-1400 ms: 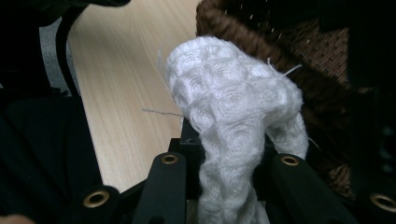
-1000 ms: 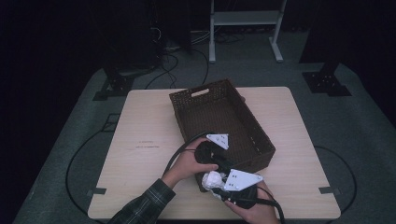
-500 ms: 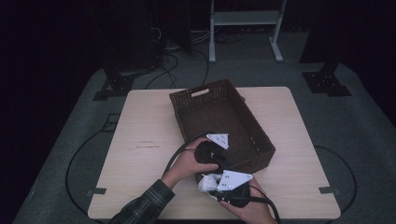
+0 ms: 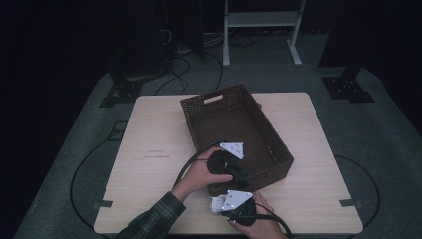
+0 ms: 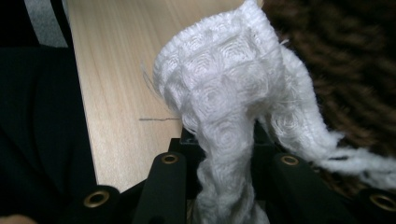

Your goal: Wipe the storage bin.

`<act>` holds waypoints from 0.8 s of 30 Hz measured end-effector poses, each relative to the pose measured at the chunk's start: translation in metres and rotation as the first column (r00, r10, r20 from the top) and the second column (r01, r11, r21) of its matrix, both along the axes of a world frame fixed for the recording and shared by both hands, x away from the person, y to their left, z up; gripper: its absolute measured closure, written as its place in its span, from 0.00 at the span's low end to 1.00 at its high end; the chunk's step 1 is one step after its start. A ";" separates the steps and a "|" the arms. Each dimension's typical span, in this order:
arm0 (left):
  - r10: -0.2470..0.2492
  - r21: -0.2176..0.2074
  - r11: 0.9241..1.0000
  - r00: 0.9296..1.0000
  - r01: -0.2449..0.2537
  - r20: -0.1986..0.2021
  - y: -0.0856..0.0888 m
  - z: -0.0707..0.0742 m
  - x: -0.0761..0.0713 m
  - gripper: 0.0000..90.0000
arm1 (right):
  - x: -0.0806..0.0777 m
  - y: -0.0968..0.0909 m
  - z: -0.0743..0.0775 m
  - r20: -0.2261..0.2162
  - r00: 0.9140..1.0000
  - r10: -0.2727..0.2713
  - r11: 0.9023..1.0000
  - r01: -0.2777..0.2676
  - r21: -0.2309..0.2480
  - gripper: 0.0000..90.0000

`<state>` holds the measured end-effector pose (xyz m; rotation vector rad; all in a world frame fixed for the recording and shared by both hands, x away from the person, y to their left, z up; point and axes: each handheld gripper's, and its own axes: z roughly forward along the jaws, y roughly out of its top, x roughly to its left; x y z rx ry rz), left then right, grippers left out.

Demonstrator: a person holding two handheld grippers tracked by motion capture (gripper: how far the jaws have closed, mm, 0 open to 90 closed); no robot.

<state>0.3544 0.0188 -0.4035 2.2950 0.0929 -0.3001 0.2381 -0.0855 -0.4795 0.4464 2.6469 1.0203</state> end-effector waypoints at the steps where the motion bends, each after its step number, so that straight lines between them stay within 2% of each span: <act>1: 0.000 0.000 1.000 1.000 0.000 0.000 0.000 0.000 0.000 0.72 | -0.001 0.000 -0.001 -0.005 1.000 -0.001 1.000 0.000 -0.004 0.82; 3: 0.002 0.002 1.000 1.000 -0.002 -0.001 0.000 0.000 0.000 0.72 | -0.002 -0.002 0.001 -0.015 1.000 -0.003 1.000 0.003 0.008 0.82; 5: 0.005 0.002 1.000 1.000 -0.005 -0.005 0.000 0.000 0.000 0.72 | -0.002 -0.009 0.007 -0.027 1.000 0.002 0.999 -0.001 0.048 0.82; 8: 0.006 0.007 1.000 1.000 -0.006 -0.009 0.000 0.000 0.001 0.71 | -0.004 -0.021 0.015 -0.035 0.999 -0.025 0.996 0.028 0.085 0.82; 17: 0.022 0.015 1.000 1.000 -0.022 -0.003 -0.001 0.002 0.001 0.68 | -0.008 -0.058 0.025 -0.041 0.993 -0.109 0.988 0.113 0.102 0.82; 22: 0.040 0.013 0.999 0.999 -0.040 0.007 -0.001 0.004 0.002 0.64 | -0.008 -0.085 0.026 -0.042 0.984 -0.171 0.980 0.174 0.092 0.82; 24: 0.051 0.018 0.999 0.999 -0.052 0.015 -0.001 0.005 0.002 0.61 | -0.008 -0.097 0.026 -0.035 0.978 -0.205 0.974 0.208 0.091 0.82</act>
